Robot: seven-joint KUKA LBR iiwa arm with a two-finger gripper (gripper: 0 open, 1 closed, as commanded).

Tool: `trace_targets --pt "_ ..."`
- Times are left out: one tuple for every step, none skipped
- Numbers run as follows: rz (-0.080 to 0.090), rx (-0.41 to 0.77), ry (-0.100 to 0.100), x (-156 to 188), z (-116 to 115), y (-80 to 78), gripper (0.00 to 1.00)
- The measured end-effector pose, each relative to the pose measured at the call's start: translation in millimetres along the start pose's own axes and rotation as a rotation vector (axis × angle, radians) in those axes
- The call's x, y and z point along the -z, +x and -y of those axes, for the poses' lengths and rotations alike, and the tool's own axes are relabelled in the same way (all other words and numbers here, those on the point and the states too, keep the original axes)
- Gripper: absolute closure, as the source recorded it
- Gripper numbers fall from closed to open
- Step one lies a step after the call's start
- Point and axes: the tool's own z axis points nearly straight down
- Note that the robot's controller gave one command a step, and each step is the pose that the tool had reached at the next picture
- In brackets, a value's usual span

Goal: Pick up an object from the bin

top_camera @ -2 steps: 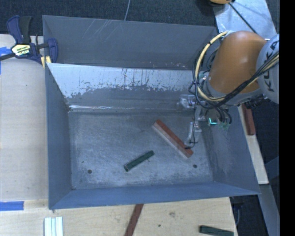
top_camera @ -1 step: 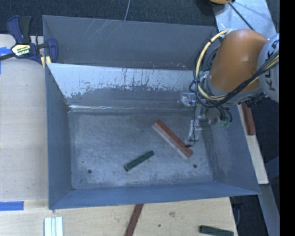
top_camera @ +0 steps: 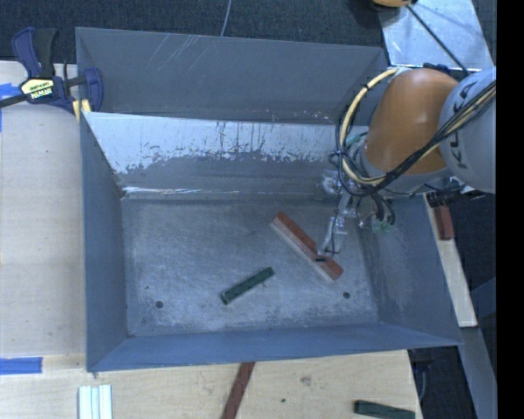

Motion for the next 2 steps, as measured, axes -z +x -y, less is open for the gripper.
trace_targets --pt "-0.016 -0.156 0.002 -44 11 -2.0 0.00" --pt "-0.003 -0.230 0.001 -12 7 -3.0 0.00"
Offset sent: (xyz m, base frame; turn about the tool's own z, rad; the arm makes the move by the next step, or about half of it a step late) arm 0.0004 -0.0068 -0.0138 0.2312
